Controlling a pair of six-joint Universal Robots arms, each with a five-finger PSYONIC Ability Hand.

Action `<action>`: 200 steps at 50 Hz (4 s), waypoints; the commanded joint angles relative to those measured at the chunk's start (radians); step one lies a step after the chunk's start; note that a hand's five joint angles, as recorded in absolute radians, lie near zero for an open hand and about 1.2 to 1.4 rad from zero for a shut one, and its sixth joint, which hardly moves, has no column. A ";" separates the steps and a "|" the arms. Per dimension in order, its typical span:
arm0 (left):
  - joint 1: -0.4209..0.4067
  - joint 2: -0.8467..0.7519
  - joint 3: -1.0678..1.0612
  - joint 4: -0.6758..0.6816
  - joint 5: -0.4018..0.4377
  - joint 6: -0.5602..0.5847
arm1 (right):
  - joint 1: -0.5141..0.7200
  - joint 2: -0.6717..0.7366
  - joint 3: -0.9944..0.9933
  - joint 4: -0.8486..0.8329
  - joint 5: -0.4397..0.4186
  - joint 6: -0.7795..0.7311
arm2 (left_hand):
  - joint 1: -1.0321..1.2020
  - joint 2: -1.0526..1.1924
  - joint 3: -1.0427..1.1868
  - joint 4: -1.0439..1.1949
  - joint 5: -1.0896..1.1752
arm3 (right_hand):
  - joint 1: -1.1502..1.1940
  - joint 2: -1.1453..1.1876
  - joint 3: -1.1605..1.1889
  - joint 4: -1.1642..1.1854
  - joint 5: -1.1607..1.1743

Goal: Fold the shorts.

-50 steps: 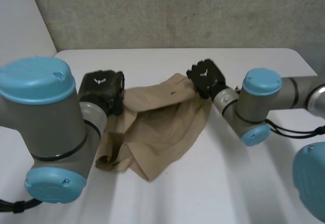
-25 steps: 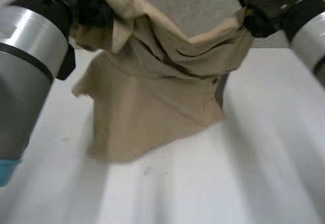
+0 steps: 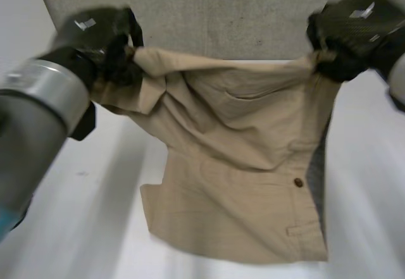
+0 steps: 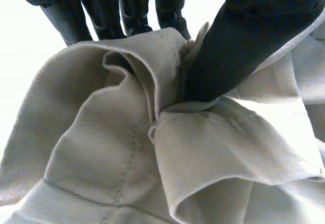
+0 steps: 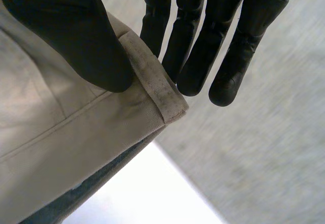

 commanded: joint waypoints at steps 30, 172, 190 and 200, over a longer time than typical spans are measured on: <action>0.101 -0.720 0.331 0.526 0.106 0.268 | 0.006 0.555 -0.055 -0.620 0.197 -0.024 | -0.904 -1.013 -1.012 -1.025 -0.962 | -0.772 -0.996 -1.002 -1.013 -0.965; 0.006 0.156 -0.353 0.072 -0.022 0.438 | -0.213 -0.079 0.451 0.037 -0.172 0.034 | 0.317 0.208 0.210 0.197 0.260 | -0.309 -0.533 -0.539 -0.549 -0.501; 0.036 -0.019 -0.266 0.169 -0.023 0.440 | 0.112 0.113 0.695 -0.314 -0.202 0.300 | 0.317 0.208 0.210 0.197 0.260 | -0.460 -0.684 -0.689 -0.700 -0.652; 0.038 -0.020 -0.246 0.179 -0.022 0.435 | 0.289 0.228 0.697 -0.437 -0.059 0.244 | 0.317 0.208 0.210 0.197 0.260 | -0.366 -0.589 -0.595 -0.606 -0.558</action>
